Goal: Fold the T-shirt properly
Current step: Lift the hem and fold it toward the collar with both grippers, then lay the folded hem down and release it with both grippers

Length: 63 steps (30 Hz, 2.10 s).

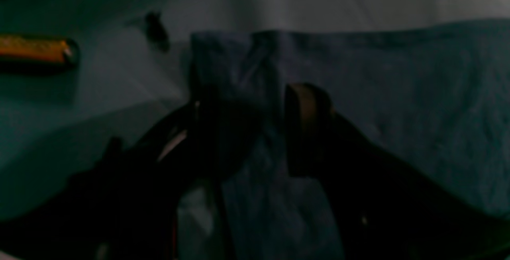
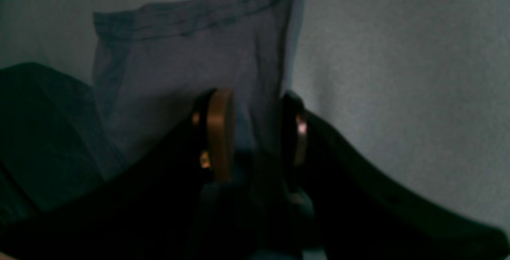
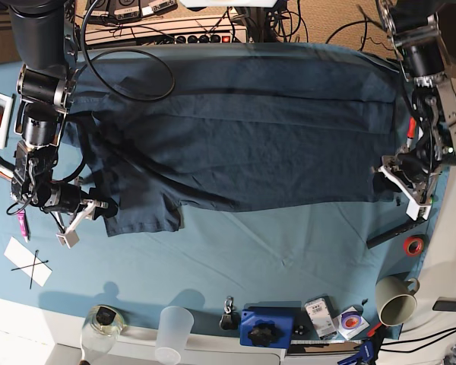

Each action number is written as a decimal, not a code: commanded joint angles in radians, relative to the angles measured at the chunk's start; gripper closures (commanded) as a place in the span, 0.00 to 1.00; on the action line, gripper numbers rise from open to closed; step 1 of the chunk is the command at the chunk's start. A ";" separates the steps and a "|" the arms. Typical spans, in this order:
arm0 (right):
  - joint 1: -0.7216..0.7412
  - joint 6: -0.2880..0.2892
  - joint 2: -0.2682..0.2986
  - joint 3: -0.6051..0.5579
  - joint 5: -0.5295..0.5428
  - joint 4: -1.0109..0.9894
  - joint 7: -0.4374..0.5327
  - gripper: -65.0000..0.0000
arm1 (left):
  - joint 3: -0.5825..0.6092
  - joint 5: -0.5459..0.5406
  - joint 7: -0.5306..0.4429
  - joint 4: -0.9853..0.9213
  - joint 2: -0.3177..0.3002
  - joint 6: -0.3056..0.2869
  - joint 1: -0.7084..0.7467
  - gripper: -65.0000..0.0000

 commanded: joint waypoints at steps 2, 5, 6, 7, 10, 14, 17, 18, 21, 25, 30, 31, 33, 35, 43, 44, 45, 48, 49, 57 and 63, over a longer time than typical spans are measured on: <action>0.017 -0.011 0.016 -0.002 -0.028 0.006 -0.026 0.70 | -0.005 0.018 -0.014 -0.032 -0.017 -0.003 -0.054 0.57; 0.017 -0.011 0.016 -0.002 -0.028 0.006 -0.026 0.70 | -0.005 0.026 -0.014 -0.089 -0.017 0.000 -0.076 0.57; 0.017 -0.011 0.016 -0.002 -0.024 0.006 -0.026 0.70 | -0.005 0.010 -0.013 -0.103 -0.016 0.000 -0.079 0.57; 0.017 -0.011 0.016 -0.002 -0.019 0.006 -0.025 0.70 | -0.005 -0.006 -0.008 -0.112 -0.014 0.000 -0.079 0.57; 0.017 -0.009 0.016 -0.003 0.001 0.006 -0.027 0.74 | -0.005 -0.034 0.061 -0.116 -0.001 0.001 -0.079 0.57; 0.017 -0.010 0.016 -0.003 0.003 0.006 -0.042 0.97 | -0.005 -0.042 0.137 -0.116 0.008 0.027 -0.078 0.68; 0.017 -0.010 0.016 -0.003 0.002 0.006 -0.053 1.00 | -0.005 -0.072 0.151 -0.116 0.008 0.042 -0.079 0.83; 0.017 -0.010 0.016 -0.002 0.003 0.006 -0.051 1.00 | -0.005 -0.085 0.151 -0.116 0.008 0.042 -0.079 0.90; 0.019 -0.010 0.016 -0.002 0.006 0.011 -0.034 1.00 | -0.005 -0.111 0.151 -0.115 0.007 0.042 -0.079 1.00; 0.019 -0.009 0.016 -0.002 0.006 0.070 -0.022 1.00 | -0.005 -0.150 0.157 -0.101 0.000 0.042 -0.079 1.00; 0.019 -0.009 0.016 -0.002 0.006 0.174 -0.032 1.00 | -0.010 -0.238 0.236 -0.032 -0.001 0.042 -0.079 1.00; 0.019 -0.009 0.016 -0.002 0.006 0.193 -0.038 1.00 | -0.010 -0.260 0.254 -0.017 -0.001 0.042 -0.079 1.00; 0.019 -0.009 0.016 -0.002 0.018 0.222 -0.061 1.00 | -0.010 -0.281 0.271 0.008 -0.001 0.042 -0.079 1.00; 0.016 -0.009 0.022 -0.002 0.073 0.238 -0.100 1.00 | -0.010 -0.280 0.289 0.028 -0.001 0.048 -0.079 1.00; -0.071 0.018 0.081 0.009 0.220 0.344 -0.163 1.00 | -0.010 -0.280 0.353 0.126 -0.001 0.076 -0.063 1.00; -0.093 0.018 0.086 0.018 0.235 0.378 -0.166 1.00 | -0.010 -0.280 0.353 0.136 -0.001 0.076 -0.056 1.00; -0.117 0.019 0.088 0.031 0.247 0.416 -0.168 1.00 | -0.010 -0.280 0.356 0.148 -0.001 0.076 -0.047 1.00; -0.189 0.019 0.088 0.080 0.261 0.532 -0.180 1.00 | -0.010 -0.279 0.360 0.194 -0.001 0.076 -0.008 1.00; -0.213 0.019 0.088 0.098 0.261 0.568 -0.180 1.00 | -0.010 -0.279 0.359 0.212 -0.001 0.076 0.009 1.00; -0.366 0.019 0.088 0.264 0.287 0.740 -0.207 1.00 | -0.051 -0.264 0.348 0.347 -0.001 0.076 0.117 1.00; -0.446 0.028 0.088 0.333 0.328 0.801 -0.249 1.00 | -0.107 -0.291 0.352 0.372 -0.001 0.076 0.159 1.00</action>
